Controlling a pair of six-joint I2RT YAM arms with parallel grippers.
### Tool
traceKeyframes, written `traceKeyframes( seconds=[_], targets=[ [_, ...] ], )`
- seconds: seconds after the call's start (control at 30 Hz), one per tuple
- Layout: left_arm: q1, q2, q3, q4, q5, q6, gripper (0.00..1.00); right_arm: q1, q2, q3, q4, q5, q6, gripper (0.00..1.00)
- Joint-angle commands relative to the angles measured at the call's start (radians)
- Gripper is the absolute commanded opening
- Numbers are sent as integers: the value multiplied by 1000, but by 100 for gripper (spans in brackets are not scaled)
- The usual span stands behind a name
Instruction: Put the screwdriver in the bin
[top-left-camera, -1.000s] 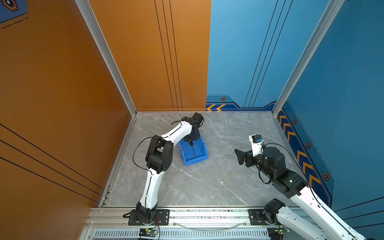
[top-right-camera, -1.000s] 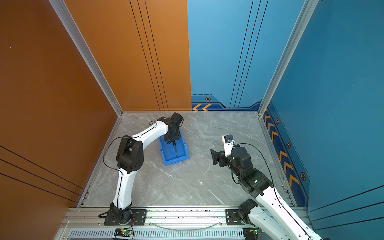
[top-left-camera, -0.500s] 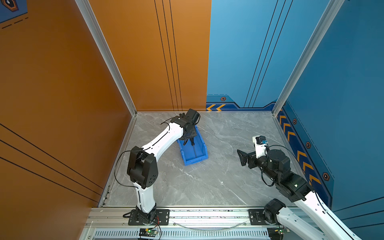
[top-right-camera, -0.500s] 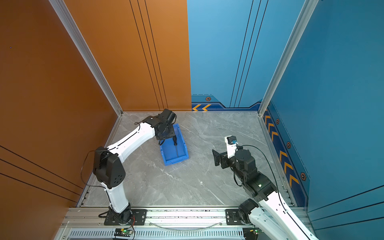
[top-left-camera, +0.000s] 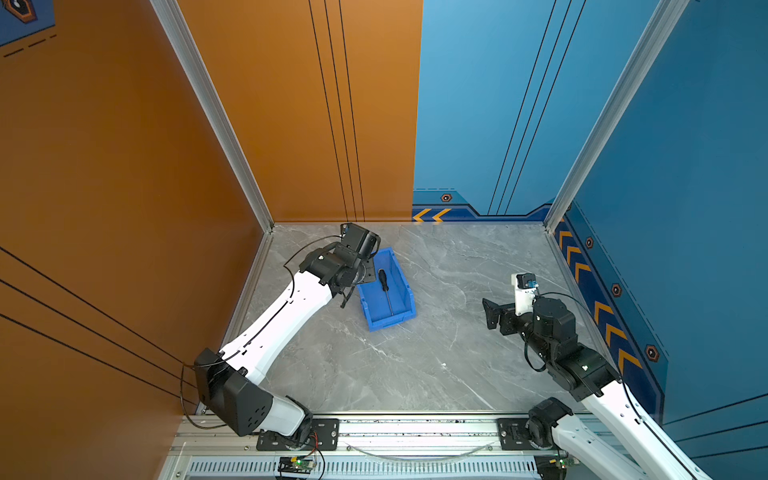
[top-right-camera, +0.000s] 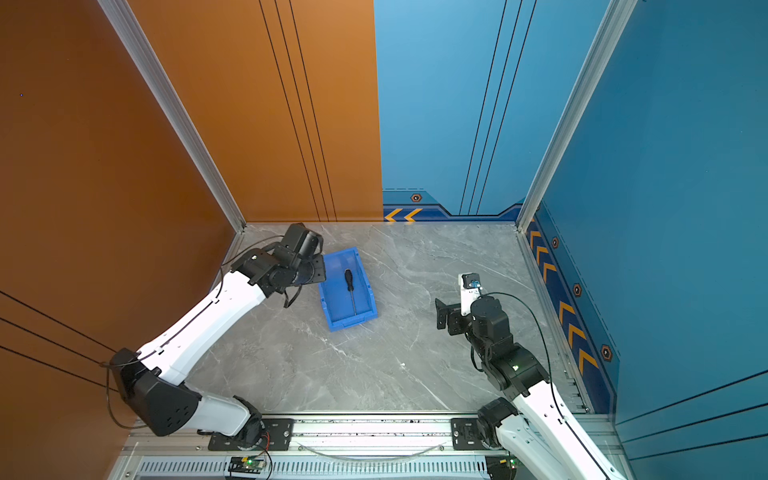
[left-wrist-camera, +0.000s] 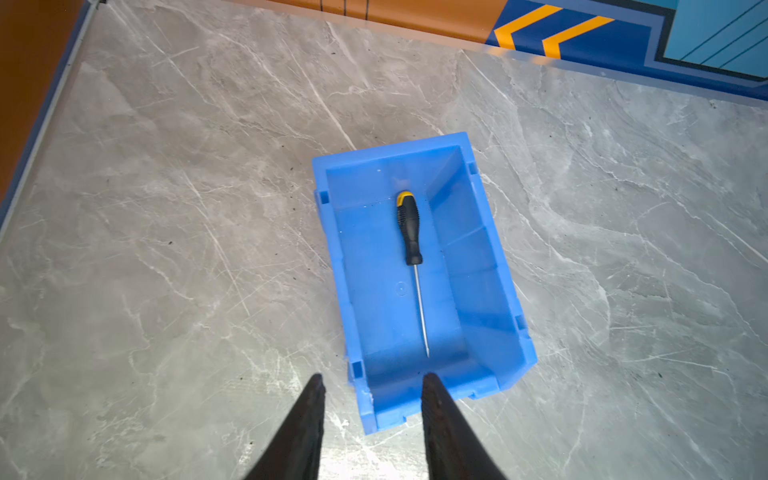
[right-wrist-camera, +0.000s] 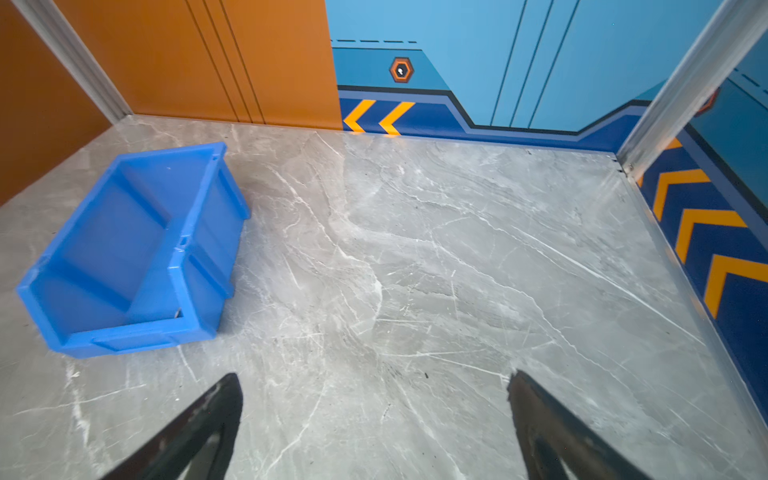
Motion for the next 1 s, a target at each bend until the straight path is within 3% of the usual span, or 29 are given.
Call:
traceKeyframes(
  seconds=[0.0, 0.17, 0.33, 0.5, 0.67, 0.97],
  targets=[
    [43, -50, -71, 34, 23, 107, 43, -38, 34, -16, 62, 73, 56, 100],
    [91, -118, -204, 194, 95, 194, 54, -93, 113, -23, 106, 106, 77, 100],
    [151, -167, -308, 276, 186, 203, 61, -142, 210, 1, 166, 28, 105, 100],
    [193, -232, -415, 373, 210, 243, 81, -166, 303, 14, 243, 16, 120, 100],
    [218, -219, -484, 457, 259, 256, 99, -189, 405, 29, 312, -76, 122, 100],
    [280, -174, -532, 547, 243, 274, 98, -195, 474, -13, 460, -114, -8, 100]
  ],
)
